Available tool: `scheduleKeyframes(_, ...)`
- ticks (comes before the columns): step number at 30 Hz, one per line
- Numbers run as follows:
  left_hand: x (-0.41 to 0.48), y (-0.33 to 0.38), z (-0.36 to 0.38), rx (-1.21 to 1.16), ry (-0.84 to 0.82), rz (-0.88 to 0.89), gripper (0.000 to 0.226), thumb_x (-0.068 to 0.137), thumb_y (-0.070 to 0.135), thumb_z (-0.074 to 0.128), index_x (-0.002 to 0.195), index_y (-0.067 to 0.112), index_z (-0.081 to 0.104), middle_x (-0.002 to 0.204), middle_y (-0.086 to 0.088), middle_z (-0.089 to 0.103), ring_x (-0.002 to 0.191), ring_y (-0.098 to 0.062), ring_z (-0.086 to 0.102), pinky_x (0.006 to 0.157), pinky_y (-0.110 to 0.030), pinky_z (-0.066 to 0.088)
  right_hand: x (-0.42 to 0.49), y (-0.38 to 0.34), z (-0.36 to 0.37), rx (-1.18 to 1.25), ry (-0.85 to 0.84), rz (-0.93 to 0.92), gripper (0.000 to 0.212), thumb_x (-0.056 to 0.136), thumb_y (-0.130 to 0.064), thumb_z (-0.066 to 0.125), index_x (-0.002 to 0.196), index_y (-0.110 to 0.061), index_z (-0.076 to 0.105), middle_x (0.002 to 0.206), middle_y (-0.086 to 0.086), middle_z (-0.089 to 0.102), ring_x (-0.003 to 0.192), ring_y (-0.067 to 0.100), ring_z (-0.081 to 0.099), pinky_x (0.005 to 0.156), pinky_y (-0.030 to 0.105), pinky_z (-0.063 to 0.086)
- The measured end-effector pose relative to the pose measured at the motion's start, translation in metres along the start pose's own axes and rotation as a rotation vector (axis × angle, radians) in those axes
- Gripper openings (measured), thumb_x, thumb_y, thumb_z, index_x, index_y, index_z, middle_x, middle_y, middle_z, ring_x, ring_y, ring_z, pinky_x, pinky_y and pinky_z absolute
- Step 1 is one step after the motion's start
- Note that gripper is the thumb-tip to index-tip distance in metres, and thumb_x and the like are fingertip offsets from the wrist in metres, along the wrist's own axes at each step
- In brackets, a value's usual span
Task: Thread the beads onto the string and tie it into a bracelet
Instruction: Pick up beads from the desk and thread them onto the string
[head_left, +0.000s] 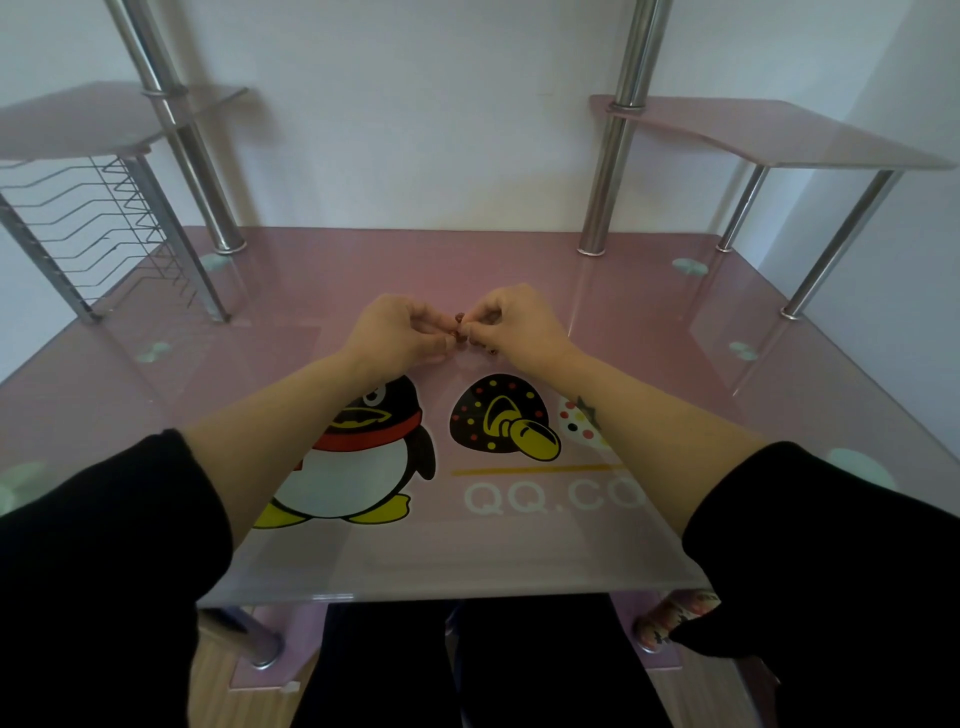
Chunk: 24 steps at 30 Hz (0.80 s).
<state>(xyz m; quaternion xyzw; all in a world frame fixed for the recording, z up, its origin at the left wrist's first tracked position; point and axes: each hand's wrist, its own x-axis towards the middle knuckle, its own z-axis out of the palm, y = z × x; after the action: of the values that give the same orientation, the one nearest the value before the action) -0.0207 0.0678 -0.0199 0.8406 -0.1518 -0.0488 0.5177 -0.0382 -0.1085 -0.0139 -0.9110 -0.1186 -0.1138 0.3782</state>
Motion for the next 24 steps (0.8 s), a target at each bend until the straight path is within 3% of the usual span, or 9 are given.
scheduleKeyframes(9, 0.0003, 0.0003, 0.0011, -0.034, 0.008, -0.014, 0.011, 0.078, 0.011, 0.078, 0.084, 0.017, 0.072, 0.080, -0.004, 0.076, 0.076, -0.014, 0.074, 0.074, -0.026, 0.060, 0.0007, 0.0007, 0.0001, 0.000, -0.005, 0.002, 0.007, 0.085, -0.016, 0.069, 0.086, -0.010, 0.074, 0.075, 0.004, 0.072, 0.066, 0.017, 0.069, 0.065, 0.034, 0.059)
scheduleKeyframes(14, -0.0015, 0.0019, 0.0010, -0.065, -0.001, -0.013, 0.010, 0.078, 0.011, 0.077, 0.084, 0.017, 0.072, 0.073, 0.004, 0.076, 0.075, -0.012, 0.073, 0.073, -0.025, 0.060, 0.0001, 0.0007, -0.0001, -0.019, -0.002, -0.010, 0.009, 0.085, -0.017, 0.070, 0.086, -0.009, 0.073, 0.075, 0.005, 0.073, 0.066, 0.018, 0.068, 0.063, 0.032, 0.058)
scheduleKeyframes(18, -0.0008, 0.0023, 0.0014, -0.046, 0.007, -0.016, 0.011, 0.079, 0.011, 0.077, 0.088, 0.013, 0.073, 0.082, -0.005, 0.076, 0.078, -0.016, 0.074, 0.074, -0.025, 0.060, -0.0006, -0.0005, 0.0006, -0.032, 0.012, -0.037, 0.008, 0.085, -0.015, 0.069, 0.085, -0.008, 0.073, 0.075, 0.007, 0.073, 0.064, 0.018, 0.068, 0.061, 0.029, 0.056)
scheduleKeyframes(24, 0.0008, 0.0002, 0.0022, -0.045, 0.002, -0.025, 0.012, 0.080, 0.010, 0.076, 0.091, 0.010, 0.072, 0.084, -0.007, 0.076, 0.078, -0.015, 0.074, 0.076, -0.027, 0.060, 0.0000, -0.0006, 0.0005, -0.031, -0.004, -0.035, 0.008, 0.086, -0.014, 0.068, 0.086, -0.008, 0.073, 0.076, 0.007, 0.073, 0.065, 0.019, 0.068, 0.064, 0.036, 0.058)
